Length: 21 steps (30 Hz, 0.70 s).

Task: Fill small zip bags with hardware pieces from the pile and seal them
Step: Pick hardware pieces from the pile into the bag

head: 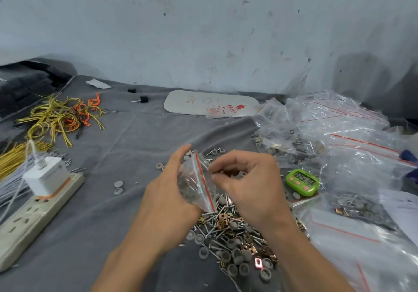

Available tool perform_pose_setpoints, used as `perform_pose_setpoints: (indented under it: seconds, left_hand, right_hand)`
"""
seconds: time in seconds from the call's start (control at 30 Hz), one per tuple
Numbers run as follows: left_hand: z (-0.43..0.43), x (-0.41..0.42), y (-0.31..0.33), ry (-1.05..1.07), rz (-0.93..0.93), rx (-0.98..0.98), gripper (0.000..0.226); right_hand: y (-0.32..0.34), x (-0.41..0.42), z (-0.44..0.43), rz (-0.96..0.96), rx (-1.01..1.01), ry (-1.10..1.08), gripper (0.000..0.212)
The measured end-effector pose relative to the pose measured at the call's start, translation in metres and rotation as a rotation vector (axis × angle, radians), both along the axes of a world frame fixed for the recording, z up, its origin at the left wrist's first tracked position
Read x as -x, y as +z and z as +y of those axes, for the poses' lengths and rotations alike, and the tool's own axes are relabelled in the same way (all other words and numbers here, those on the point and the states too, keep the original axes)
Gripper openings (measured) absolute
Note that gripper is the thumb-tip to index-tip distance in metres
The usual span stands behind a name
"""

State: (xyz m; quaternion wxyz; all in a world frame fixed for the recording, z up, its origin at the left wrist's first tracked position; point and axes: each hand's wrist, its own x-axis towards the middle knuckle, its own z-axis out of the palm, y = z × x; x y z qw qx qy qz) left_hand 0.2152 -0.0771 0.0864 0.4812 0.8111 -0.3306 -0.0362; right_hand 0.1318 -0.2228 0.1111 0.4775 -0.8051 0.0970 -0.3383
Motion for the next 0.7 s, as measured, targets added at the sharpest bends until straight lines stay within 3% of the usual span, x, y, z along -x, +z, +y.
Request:
perform_pose_setpoints:
  seconds: [0.37, 0.5, 0.6, 0.7]
  left_hand:
    - [-0.003, -0.007, -0.007, -0.077, 0.11, 0.124, 0.103]
    - [0.006, -0.014, -0.002, -0.075, 0.251, 0.254, 0.105]
    - [0.018, -0.022, 0.003, -0.069, 0.314, 0.333, 0.105]
    - [0.03, -0.032, 0.002, -0.05, 0.368, 0.428, 0.108]
  right_hand:
    - [0.012, 0.0, 0.002, 0.034, -0.009, 0.077, 0.029]
    - [0.004, -0.009, -0.012, -0.026, -0.046, -0.117, 0.024]
    - [-0.014, -0.021, -0.021, 0.226, 0.08, -0.257, 0.024]
    - [-0.035, -0.038, -0.016, 0.51, 0.185, -0.172, 0.026]
